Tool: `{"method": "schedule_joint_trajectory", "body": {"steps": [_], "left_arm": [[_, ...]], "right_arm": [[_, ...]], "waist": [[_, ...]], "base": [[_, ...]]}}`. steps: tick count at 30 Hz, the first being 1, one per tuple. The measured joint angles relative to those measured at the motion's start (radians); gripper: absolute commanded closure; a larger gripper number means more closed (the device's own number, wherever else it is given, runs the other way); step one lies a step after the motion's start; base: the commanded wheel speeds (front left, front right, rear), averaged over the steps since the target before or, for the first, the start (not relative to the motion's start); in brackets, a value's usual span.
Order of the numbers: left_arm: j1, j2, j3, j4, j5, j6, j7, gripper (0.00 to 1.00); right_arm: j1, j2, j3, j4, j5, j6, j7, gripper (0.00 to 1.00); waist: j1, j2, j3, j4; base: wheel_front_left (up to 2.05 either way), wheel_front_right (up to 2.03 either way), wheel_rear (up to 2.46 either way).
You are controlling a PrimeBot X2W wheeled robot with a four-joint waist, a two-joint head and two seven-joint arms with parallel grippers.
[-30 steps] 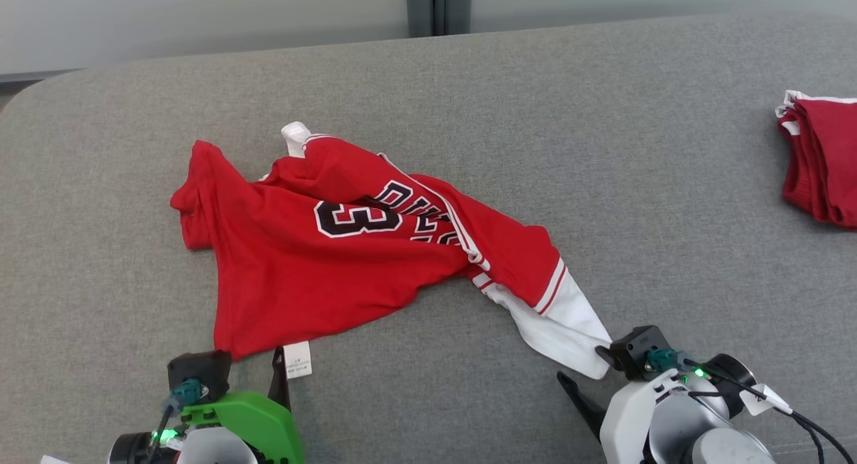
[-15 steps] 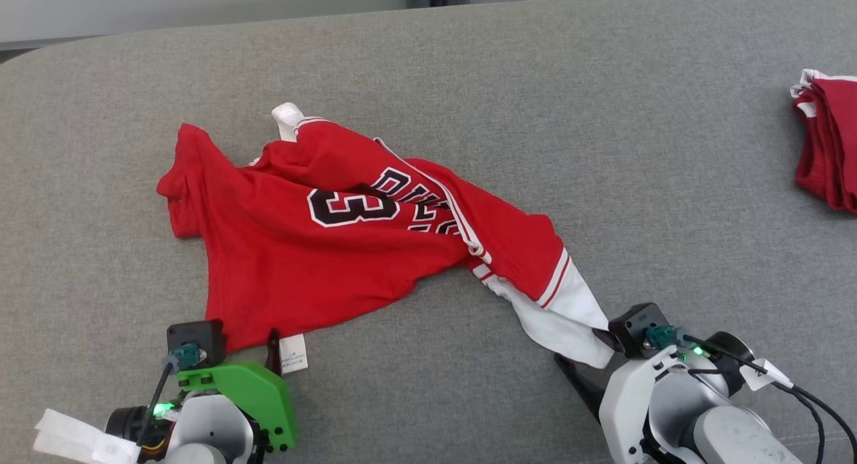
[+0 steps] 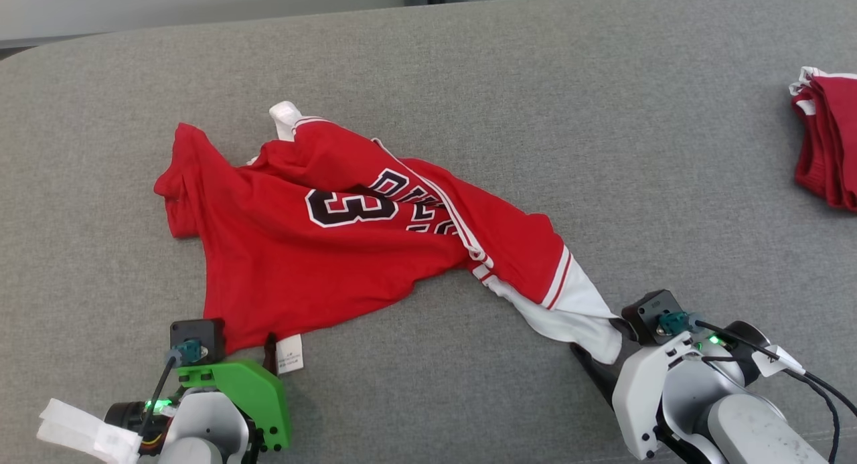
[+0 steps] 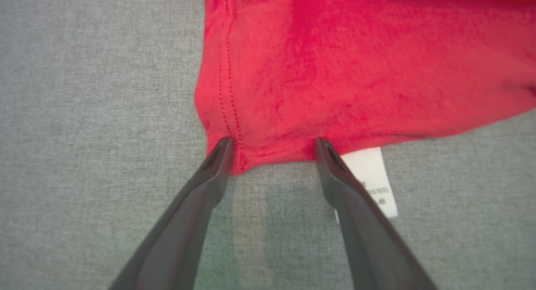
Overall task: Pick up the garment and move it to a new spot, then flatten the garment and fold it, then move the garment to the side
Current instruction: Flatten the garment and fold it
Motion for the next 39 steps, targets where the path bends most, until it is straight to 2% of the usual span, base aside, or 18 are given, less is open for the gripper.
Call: {"method": "schedule_joint_trajectory", "body": {"steps": [1, 2, 3, 4, 5, 6, 12, 15, 22, 24, 29, 35, 39], "left_arm": [[-0.004, 0.002, -0.002, 0.006, 0.000, -0.001, 0.000, 0.13], [-0.011, 0.003, -0.004, 0.012, 0.000, -0.003, 0.000, 0.54], [-0.021, 0.007, -0.010, 0.021, 0.003, -0.008, -0.001, 0.66], [-0.031, 0.009, -0.014, 0.030, 0.008, -0.010, -0.005, 1.00], [-0.038, 0.008, -0.017, 0.036, 0.007, -0.014, -0.008, 1.00], [-0.044, 0.008, -0.021, 0.043, 0.007, -0.018, -0.011, 1.00], [-0.055, 0.015, -0.022, 0.036, -0.010, -0.039, -0.032, 1.00], [-0.026, 0.020, -0.015, -0.053, -0.034, -0.058, -0.034, 1.00], [0.099, 0.069, -0.001, -0.448, -0.088, -0.085, 0.047, 1.00], [0.122, 0.080, 0.003, -0.577, -0.098, -0.081, 0.085, 1.00], [0.129, 0.111, 0.017, -0.796, -0.121, -0.079, 0.158, 1.00], [0.046, 0.146, 0.018, -1.001, -0.161, -0.101, 0.253, 1.00], [-0.065, 0.168, 0.014, -1.096, -0.198, -0.116, 0.328, 1.00]], "right_arm": [[0.000, -0.001, -0.002, -0.002, 0.000, 0.000, 0.002, 0.00], [0.000, -0.002, -0.003, -0.003, 0.000, 0.000, 0.008, 0.02], [-0.003, -0.002, -0.005, -0.002, -0.001, 0.000, 0.015, 0.19], [-0.007, -0.002, -0.006, -0.002, -0.002, 0.000, 0.018, 0.58], [-0.011, -0.003, -0.005, -0.001, -0.002, 0.000, 0.019, 0.72], [-0.018, -0.004, -0.003, -0.001, -0.001, 0.000, 0.020, 1.00], [-0.036, -0.006, -0.027, -0.015, 0.034, 0.000, -0.008, 1.00], [-0.031, -0.005, -0.053, -0.082, 0.117, -0.001, -0.035, 1.00], [0.024, -0.054, -0.182, -0.321, 0.277, -0.001, -0.036, 1.00], [0.034, -0.071, -0.242, -0.399, 0.311, -0.001, -0.029, 1.00], [0.043, -0.092, -0.368, -0.544, 0.380, -0.001, 0.013, 1.00], [0.035, -0.119, -0.550, -0.692, 0.447, -0.001, 0.084, 1.00], [-0.035, -0.162, -0.643, -0.765, 0.491, -0.001, 0.129, 1.00]], "waist": [[0.0000, 0.0000, 0.003, 0.000], [0.0000, 0.0000, 0.006, 0.000], [0.0000, 0.0000, 0.010, 0.001], [0.0000, 0.0000, 0.013, 0.002], [0.0000, 0.0000, 0.015, 0.002], [0.0000, 0.0000, 0.018, 0.003], [0.0000, 0.0000, 0.005, 0.000], [0.0000, 0.0000, -0.017, -0.004], [0.0000, 0.0000, -0.087, -0.019], [0.0000, 0.0000, -0.108, -0.025], [0.0000, 0.0000, -0.144, -0.041], [0.0000, 0.0000, -0.168, -0.061], [0.0000, 0.0000, -0.161, -0.073]], "base": [[0.00, 0.00, 0.00], [0.00, 0.00, 0.00], [0.00, 0.00, 0.00], [0.00, 0.00, 0.00], [0.00, 0.00, 0.00], [0.00, 0.00, 0.00], [0.00, 0.00, 0.00], [0.00, 0.00, 0.00], [0.00, 0.00, 0.00], [0.00, 0.00, 0.00], [0.00, 0.00, 0.00], [0.00, 0.00, 0.00], [0.00, 0.00, 0.00]]}}
